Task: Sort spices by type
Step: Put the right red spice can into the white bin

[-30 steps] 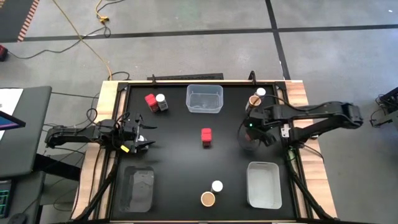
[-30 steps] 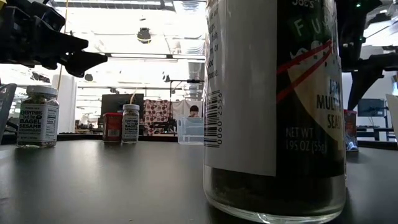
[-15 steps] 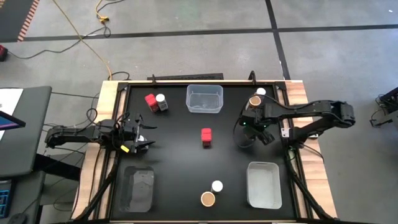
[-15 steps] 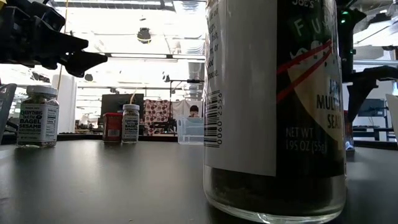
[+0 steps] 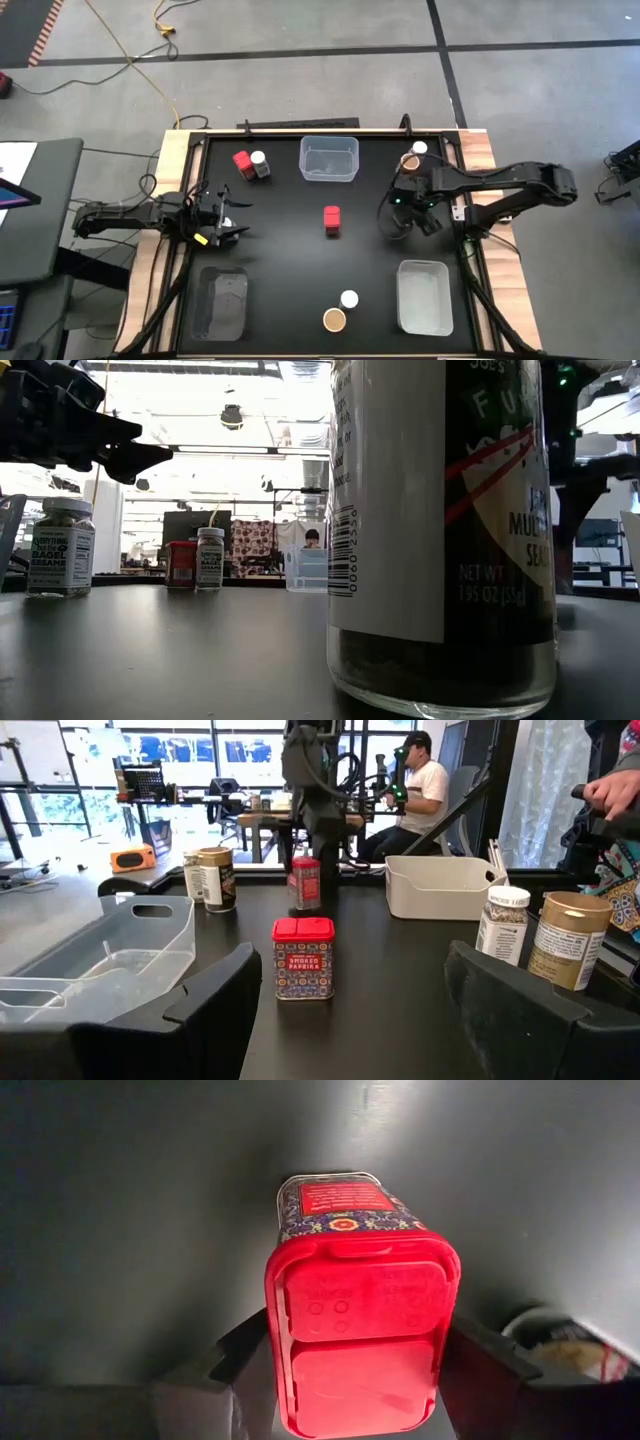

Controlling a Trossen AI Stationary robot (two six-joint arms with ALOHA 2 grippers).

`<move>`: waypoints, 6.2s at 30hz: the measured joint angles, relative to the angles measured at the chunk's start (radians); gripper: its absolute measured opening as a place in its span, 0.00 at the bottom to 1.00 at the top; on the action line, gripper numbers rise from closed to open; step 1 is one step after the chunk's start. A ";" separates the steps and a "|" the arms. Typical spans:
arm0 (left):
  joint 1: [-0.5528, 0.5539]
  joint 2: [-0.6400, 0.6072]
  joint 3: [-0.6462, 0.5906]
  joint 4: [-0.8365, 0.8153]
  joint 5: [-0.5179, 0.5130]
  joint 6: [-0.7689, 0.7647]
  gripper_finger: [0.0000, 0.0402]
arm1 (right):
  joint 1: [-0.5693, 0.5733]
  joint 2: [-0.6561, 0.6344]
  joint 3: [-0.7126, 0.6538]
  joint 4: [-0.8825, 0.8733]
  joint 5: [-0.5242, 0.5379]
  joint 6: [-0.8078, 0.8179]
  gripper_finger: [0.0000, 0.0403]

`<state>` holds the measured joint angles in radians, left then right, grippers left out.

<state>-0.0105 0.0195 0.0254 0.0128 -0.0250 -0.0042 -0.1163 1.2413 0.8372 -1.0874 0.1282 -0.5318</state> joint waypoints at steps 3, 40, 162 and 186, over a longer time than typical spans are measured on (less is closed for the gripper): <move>0.000 0.000 0.000 0.000 0.000 0.000 0.76 | 0.012 -0.053 0.046 -0.051 0.000 0.089 0.60; 0.000 0.000 0.000 0.000 0.000 0.000 0.76 | 0.904 0.264 0.581 -0.422 -0.025 1.388 0.60; 0.000 0.000 0.000 0.000 0.000 0.000 0.76 | 0.847 0.236 0.156 -0.031 -0.141 1.294 0.66; 0.000 0.000 0.000 0.000 0.000 0.000 0.76 | 0.847 0.236 0.156 -0.023 -0.141 1.265 0.66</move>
<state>-0.0108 0.0196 0.0254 0.0129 -0.0250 -0.0040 0.7303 1.4769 0.9936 -1.1105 -0.0124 0.7330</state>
